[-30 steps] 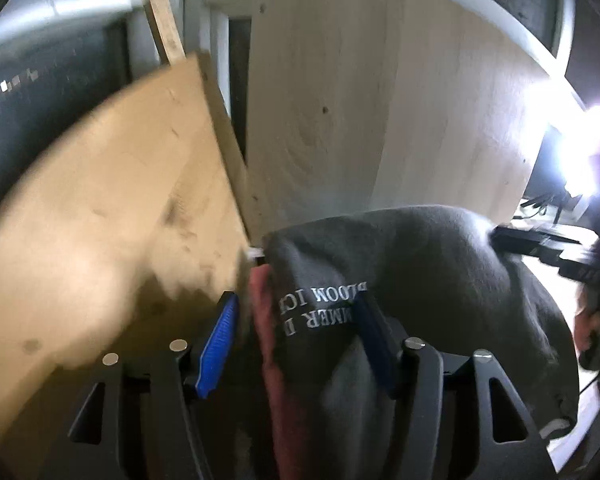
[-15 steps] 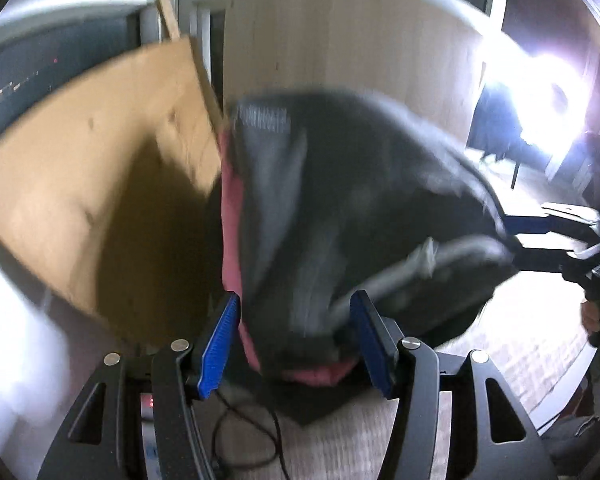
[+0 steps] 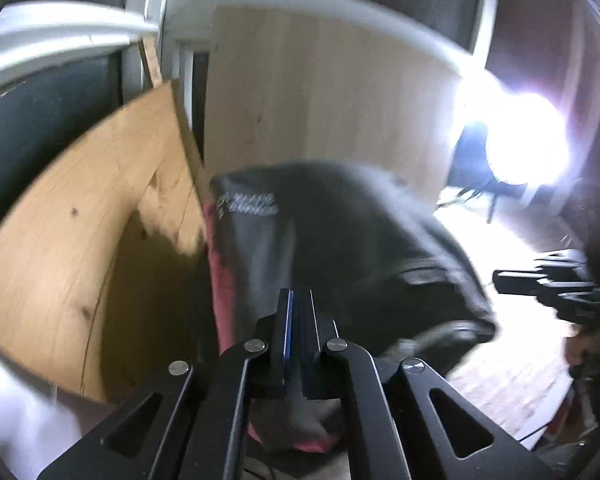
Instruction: Fold clothes
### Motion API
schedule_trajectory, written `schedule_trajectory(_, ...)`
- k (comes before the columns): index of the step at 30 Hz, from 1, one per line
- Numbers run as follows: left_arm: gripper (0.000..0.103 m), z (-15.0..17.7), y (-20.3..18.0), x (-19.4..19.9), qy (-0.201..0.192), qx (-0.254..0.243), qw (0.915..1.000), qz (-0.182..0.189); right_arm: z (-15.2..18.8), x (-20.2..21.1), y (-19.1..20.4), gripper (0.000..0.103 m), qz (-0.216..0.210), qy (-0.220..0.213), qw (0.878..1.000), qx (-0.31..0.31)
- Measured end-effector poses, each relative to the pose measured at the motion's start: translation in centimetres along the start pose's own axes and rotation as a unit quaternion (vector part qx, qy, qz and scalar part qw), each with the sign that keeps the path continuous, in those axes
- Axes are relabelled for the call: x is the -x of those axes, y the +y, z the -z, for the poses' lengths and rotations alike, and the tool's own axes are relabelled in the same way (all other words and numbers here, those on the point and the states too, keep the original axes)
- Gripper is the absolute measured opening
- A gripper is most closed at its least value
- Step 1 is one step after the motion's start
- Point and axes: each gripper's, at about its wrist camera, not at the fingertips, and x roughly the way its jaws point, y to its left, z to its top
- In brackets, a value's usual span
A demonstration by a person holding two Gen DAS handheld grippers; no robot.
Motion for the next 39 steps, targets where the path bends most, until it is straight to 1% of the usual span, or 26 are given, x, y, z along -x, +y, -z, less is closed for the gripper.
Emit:
schedule_trajectory(2, 0.002, 0.9, 0.8, -1.6, 0.035, 0.003, 0.9989, -0.032, 0.5, -1.3, -0.5, 0.005, 0.008, 0.016, 1.0, -0.005)
schedule_trajectory(5, 0.003, 1.8, 1.8, -1.4, 0.041, 0.024, 0.9981, -0.038, 1.5, -2.9, -1.8, 0.005, 0.022, 0.054, 0.998, -0.012)
schedule_trajectory(6, 0.003, 2.0, 1.9, -0.6, 0.035, 0.027, 0.9979, -0.048, 1.7, -2.6, -2.0, 0.004, 0.023, 0.055, 0.998, -0.015)
schedule_trajectory(7, 0.009, 2.2, 1.8, 0.3, 0.029, 0.028, 0.9973, -0.061, 1.8, -2.0, -2.1, 0.005, 0.029, 0.051, 0.998, -0.016)
schedule_trajectory(8, 0.027, 2.4, 1.8, 1.2, 0.023, 0.031, 0.996, -0.08, 1.8, -0.9, -1.8, 0.005, 0.051, 0.044, 0.998, -0.009)
schedule_trajectory(9, 0.035, 2.6, 1.5, 2.2, 0.013, 0.033, 0.9956, -0.087, 1.7, -0.1, -1.4, 0.006, 0.072, 0.036, 0.997, 0.0)
schedule_trajectory(10, 0.04, 2.8, 1.0, 3.2, 0.0, 0.034, 0.9958, -0.085, 1.6, 0.6, -0.8, 0.009, 0.078, 0.026, 0.997, 0.007)
schedule_trajectory(11, 0.04, 3.0, 0.5, 3.6, -0.005, 0.03, 0.9965, -0.078, 1.5, 1.1, -0.2, 0.01, 0.068, 0.015, 0.997, 0.011)
schedule_trajectory(13, 0.042, 3.4, -0.7, 3.9, -0.009, 0.017, 0.9982, -0.056, 1.7, 1.0, 0.8, 0.012, 0.073, 0.015, 0.997, 0.021)
schedule_trajectory(15, 0.042, 3.6, -1.7, 2.6, 0.004, -0.001, 0.9984, -0.056, 1.9, 0.6, 1.8, 0.012, 0.086, 0.021, 0.995, 0.034)
schedule_trajectory(16, 0.043, 3.7, -2.2, 1.8, 0.013, -0.011, 0.9982, -0.058, 2.3, 0.0, 1.9, 0.013, 0.094, 0.032, 0.994, 0.036)
schedule_trajectory(17, 0.044, 3.8, -2.3, 0.7, 0.026, -0.016, 0.9977, -0.061, 2.7, -0.7, 2.0, 0.016, 0.101, 0.044, 0.993, 0.037)
schedule_trajectory(18, 0.044, 3.9, -2.1, -0.3, 0.037, -0.015, 0.9972, -0.063, 3.1, -1.4, 2.0, 0.026, 0.1, 0.057, 0.993, 0.034)
schedule_trajectory(19, 0.045, 4.0, -2.0, -1.2, 0.047, -0.013, 0.9968, -0.063, 3.3, -1.9, 1.9, 0.034, 0.099, 0.067, 0.992, 0.03)
schedule_trajectory(20, 0.046, 4.0, -1.7, -1.6, 0.052, -0.008, 0.9965, -0.065, 3.6, -2.4, 1.8, 0.035, 0.097, 0.076, 0.992, 0.027)
schedule_trajectory(22, 0.044, 3.6, -1.5, -0.9, 0.051, 0.01, 0.9962, -0.07, 3.8, -1.8, 1.7, 0.035, 0.108, 0.073, 0.991, 0.024)
schedule_trajectory(23, 0.045, 3.8, -1.6, 0.2, 0.044, 0.014, 0.9959, -0.078, 3.7, -0.7, 2.1, 0.035, 0.112, 0.061, 0.991, 0.027)
schedule_trajectory(24, 0.046, 4.0, -1.9, 1.3, 0.036, 0.014, 0.9958, -0.083, 3.6, 0.2, 2.5, 0.04, 0.112, 0.05, 0.992, 0.035)
schedule_trajectory(25, 0.049, 4.0, -2.4, 2.2, 0.028, 0.011, 0.9959, -0.086, 3.6, 1.0, 2.8, 0.05, 0.118, 0.042, 0.991, 0.041)
schedule_trajectory(27, 0.058, 4.3, -3.6, 3.8, 0.018, 0.01, 0.9954, -0.093, 3.6, 3.2, 3.6, 0.063, 0.148, 0.02, 0.987, 0.055)
schedule_trajectory(29, 0.071, 4.9, -4.9, 4.8, 0.015, 0.011, 0.9945, -0.103, 3.9, 5.5, 3.8, 0.065, 0.169, -0.002, 0.984, 0.061)
schedule_trajectory(30, 0.074, 5.2, -5.6, 5.0, 0.014, 0.011, 0.994, -0.108, 4.2, 6.3, 3.7, 0.066, 0.168, -0.008, 0.984, 0.059)
schedule_trajectory(32, 0.075, 5.8, -7.3, 5.2, 0.015, 0.014, 0.9933, -0.114, 5.1, 8.2, 3.1, 0.067, 0.159, -0.015, 0.986, 0.048)
schedule_trajectory(33, 0.075, 6.1, -8.2, 5.1, 0.016, 0.019, 0.9937, -0.11, 5.7, 9.1, 2.7, 0.069, 0.159, -0.016, 0.986, 0.044)
schedule_trajectory(35, 0.075, 6.7, -10.3, 5.5, 0.021, 0.028, 0.9944, -0.1, 7.3, 10.5, 1.9, 0.07, 0.177, -0.012, 0.983, 0.041)
schedule_trajectory(39, 0.075, 8.8, -14.5, 6.2, 0.034, 0.041, 0.9923, -0.112, 10.5, 14.0, -1.1, 0.071, 0.194, -0.005, 0.981, 0.021)
